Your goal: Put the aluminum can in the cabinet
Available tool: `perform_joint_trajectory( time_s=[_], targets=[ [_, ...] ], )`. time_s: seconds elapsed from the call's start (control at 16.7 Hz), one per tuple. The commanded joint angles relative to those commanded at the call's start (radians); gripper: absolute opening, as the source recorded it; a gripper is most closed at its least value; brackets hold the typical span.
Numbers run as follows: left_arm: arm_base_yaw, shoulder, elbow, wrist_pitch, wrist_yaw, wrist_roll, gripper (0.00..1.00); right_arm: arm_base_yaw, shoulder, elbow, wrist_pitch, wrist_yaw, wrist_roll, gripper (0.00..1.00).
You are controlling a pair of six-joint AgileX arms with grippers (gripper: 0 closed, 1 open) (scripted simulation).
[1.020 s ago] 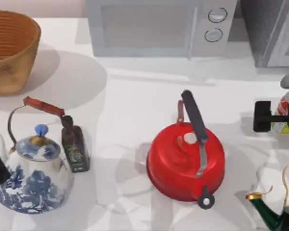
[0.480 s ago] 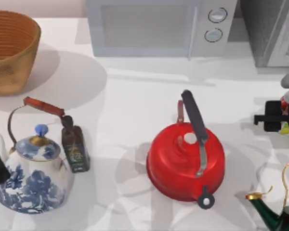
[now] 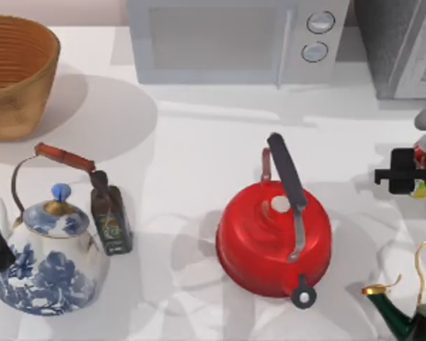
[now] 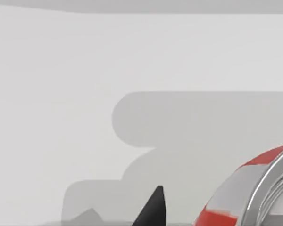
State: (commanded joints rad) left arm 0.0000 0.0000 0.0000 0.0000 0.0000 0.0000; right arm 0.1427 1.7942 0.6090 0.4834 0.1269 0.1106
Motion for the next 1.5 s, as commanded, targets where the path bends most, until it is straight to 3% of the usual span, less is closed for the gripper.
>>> perform_joint_trajectory(
  time_s=[0.42,1.02,1.5],
  targets=[
    [0.000,0.000,0.000,0.000,0.000,0.000,1.00,0.003,-0.018,0.026,-0.038,-0.005,0.003,0.00],
    [0.000,0.000,0.000,0.000,0.000,0.000,1.00,-0.003,-0.295,0.282,-0.625,-0.009,0.007,0.00],
    [0.000,0.000,0.000,0.000,0.000,0.000,1.00,-0.001,-0.372,0.335,-0.708,-0.007,-0.002,0.00]
  ],
)
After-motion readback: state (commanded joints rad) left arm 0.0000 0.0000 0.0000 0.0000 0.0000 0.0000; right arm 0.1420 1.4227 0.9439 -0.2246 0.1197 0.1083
